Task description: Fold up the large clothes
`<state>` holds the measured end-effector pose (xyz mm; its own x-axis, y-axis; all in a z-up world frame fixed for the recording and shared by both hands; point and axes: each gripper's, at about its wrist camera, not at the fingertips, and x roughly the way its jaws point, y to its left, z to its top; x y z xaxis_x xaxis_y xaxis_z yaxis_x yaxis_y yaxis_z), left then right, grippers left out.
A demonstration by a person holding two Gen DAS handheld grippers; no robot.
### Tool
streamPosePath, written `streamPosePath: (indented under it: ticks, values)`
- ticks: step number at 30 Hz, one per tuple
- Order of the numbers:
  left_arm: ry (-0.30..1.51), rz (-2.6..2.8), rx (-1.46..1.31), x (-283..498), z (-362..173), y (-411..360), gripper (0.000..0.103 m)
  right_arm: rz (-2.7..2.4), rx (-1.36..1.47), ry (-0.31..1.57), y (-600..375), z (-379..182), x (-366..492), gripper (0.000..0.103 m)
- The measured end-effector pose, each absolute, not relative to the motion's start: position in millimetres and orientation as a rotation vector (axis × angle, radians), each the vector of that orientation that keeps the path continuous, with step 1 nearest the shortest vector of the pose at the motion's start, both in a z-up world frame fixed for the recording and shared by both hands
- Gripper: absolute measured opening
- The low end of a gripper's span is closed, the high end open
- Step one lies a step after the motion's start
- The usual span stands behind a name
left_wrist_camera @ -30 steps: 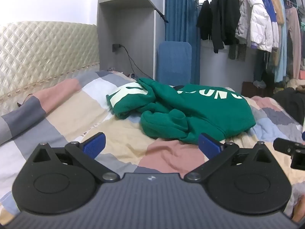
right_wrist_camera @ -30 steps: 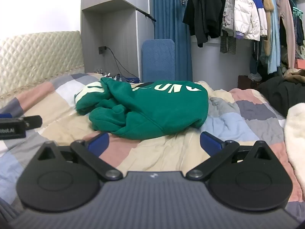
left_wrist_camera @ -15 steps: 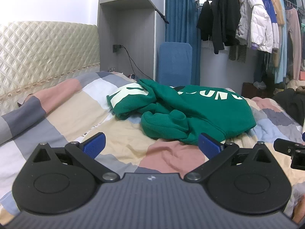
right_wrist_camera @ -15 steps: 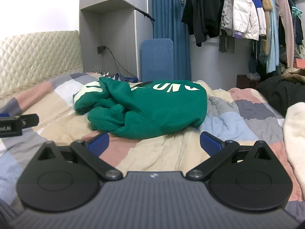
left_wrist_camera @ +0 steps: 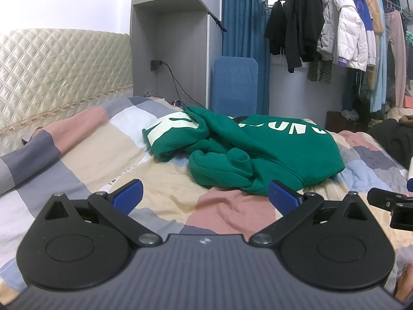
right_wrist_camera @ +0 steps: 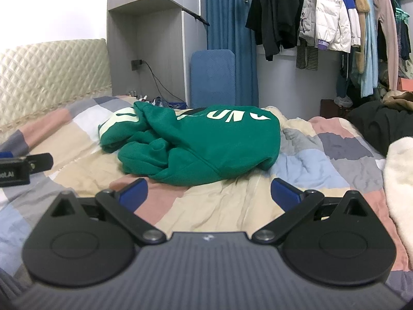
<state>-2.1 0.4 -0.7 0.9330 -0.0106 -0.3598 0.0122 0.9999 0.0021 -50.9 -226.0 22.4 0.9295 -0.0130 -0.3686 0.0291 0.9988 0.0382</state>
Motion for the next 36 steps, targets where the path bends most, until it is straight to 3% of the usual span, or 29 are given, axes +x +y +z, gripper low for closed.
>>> streamPosePath:
  ticks: [36]
  values:
    - [0.389, -0.035, -0.003, 2.9, -6.5, -0.3, 0.103, -0.042, 0.046, 0.377, -227.7, 21.3, -52.5, 0.103]
